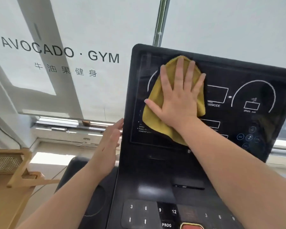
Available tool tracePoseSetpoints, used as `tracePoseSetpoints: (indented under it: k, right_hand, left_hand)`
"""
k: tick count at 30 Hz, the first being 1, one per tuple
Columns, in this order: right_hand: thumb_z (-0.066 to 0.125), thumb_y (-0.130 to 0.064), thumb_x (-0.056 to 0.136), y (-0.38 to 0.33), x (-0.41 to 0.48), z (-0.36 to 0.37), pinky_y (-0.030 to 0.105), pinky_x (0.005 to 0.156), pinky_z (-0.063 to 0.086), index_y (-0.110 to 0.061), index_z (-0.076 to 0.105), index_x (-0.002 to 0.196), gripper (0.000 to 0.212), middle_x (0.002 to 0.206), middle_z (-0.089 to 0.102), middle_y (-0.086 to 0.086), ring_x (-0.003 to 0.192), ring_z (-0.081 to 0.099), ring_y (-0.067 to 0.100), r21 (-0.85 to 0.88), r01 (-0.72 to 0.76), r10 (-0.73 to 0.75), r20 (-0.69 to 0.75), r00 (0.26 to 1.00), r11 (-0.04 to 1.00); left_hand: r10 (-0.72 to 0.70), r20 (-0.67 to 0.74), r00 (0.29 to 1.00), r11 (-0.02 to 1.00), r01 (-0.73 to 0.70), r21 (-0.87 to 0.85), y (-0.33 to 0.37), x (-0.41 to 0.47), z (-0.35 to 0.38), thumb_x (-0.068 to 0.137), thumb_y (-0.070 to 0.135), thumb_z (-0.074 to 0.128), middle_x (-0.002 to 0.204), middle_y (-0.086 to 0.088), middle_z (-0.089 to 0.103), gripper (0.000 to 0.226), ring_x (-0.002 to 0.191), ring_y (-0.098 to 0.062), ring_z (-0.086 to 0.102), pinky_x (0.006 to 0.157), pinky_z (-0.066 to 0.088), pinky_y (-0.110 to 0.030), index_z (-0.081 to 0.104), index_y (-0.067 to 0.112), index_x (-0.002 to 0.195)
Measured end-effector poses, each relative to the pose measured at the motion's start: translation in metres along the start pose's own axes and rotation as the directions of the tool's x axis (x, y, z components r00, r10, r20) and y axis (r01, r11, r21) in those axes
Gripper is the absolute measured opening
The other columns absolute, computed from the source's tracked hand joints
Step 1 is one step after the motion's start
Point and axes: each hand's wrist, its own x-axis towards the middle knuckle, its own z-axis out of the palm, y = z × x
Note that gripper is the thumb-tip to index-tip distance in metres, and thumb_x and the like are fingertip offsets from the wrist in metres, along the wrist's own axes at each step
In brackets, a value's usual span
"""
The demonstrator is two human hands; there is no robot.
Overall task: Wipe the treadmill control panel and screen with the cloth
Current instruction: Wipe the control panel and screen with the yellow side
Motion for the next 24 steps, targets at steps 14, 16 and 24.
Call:
tracePoseSetpoints:
  k: [14,16,24]
  right_hand:
    - [0.038,-0.063,0.099,0.021,-0.092,0.049,0.068,0.123,-0.008,-0.036,0.016,0.165,0.074,0.174,0.006,0.000,0.159,0.002,0.037,-0.175,0.781,-0.771,0.136,0.622,0.599]
    - [0.037,-0.067,0.098,0.029,-0.083,0.044,0.066,0.124,-0.007,-0.036,0.014,0.165,0.077,0.174,0.005,-0.001,0.160,0.001,0.035,-0.177,0.798,-0.788,0.138,0.600,0.576]
    - [0.036,-0.092,0.082,0.045,0.023,-0.016,0.078,0.118,-0.001,-0.033,0.011,0.165,0.105,0.174,0.000,0.013,0.156,-0.003,0.051,-0.218,0.342,-0.351,-0.004,0.936,0.914]
  left_hand:
    - [-0.032,0.163,0.986,0.956,0.078,-0.283,-0.003,-0.002,-0.023,0.063,0.099,0.041,0.148,0.012,0.054,0.106,0.137,-0.011,0.050,0.103,0.047,-0.052,0.035,0.041,0.151]
    - [-0.039,0.163,0.986,0.956,0.084,-0.279,-0.003,0.000,-0.025,0.064,0.099,0.042,0.147,0.010,0.055,0.106,0.136,-0.012,0.051,0.103,0.048,-0.055,0.035,0.040,0.152]
    - [-0.055,0.174,0.983,0.968,0.095,-0.233,-0.001,-0.003,-0.027,0.068,0.097,0.039,0.143,0.015,0.057,0.095,0.136,-0.008,0.050,0.102,0.050,-0.056,0.038,0.046,0.148]
